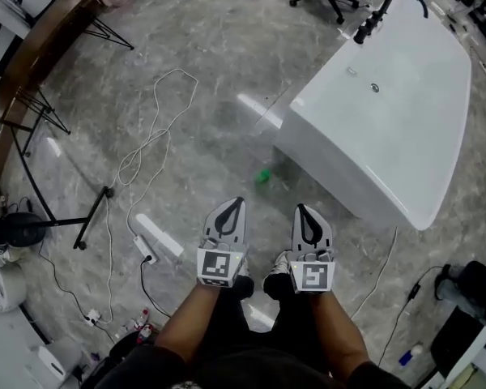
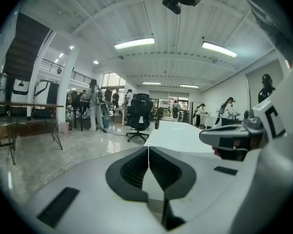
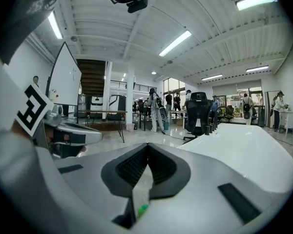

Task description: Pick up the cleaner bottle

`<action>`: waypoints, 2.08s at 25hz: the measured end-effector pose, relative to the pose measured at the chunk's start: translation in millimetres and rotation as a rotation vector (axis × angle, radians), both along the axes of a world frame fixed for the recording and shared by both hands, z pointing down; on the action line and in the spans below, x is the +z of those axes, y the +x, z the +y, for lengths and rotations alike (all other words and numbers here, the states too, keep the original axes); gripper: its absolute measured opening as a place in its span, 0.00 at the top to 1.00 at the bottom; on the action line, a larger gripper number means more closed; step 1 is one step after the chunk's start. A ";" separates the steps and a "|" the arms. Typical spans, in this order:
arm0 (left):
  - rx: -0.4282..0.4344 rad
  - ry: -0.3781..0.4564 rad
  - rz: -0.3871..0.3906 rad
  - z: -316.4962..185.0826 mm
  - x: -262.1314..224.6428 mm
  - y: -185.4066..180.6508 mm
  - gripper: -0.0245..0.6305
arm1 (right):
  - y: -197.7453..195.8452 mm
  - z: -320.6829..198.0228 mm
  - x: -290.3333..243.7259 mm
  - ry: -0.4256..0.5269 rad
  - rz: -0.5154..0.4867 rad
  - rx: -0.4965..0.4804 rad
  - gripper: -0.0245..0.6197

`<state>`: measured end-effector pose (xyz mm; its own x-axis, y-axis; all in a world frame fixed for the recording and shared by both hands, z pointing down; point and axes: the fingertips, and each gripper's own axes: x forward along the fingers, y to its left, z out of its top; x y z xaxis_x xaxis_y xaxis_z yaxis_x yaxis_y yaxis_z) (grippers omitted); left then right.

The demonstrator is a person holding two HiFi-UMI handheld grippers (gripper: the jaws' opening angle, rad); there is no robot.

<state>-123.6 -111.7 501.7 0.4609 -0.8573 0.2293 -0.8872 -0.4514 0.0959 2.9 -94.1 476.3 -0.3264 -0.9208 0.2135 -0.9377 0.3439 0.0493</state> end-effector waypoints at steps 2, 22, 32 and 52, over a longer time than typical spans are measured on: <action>-0.010 -0.010 -0.008 -6.6 50.3 -0.6 0.95 | 0.2 -10.1 45.0 0.008 -0.003 -0.002 0.94; 0.062 -0.014 -0.052 -64.0 449.8 46.3 0.95 | 20.0 -56.9 400.2 0.015 -0.023 0.014 0.94; 0.140 -0.054 -0.095 -69.0 519.6 51.7 0.69 | 12.2 -46.9 411.2 0.024 -0.019 -0.002 0.94; 0.252 -0.148 -0.233 -134.4 658.9 101.2 0.54 | 26.9 -23.3 435.1 0.020 0.014 0.005 0.94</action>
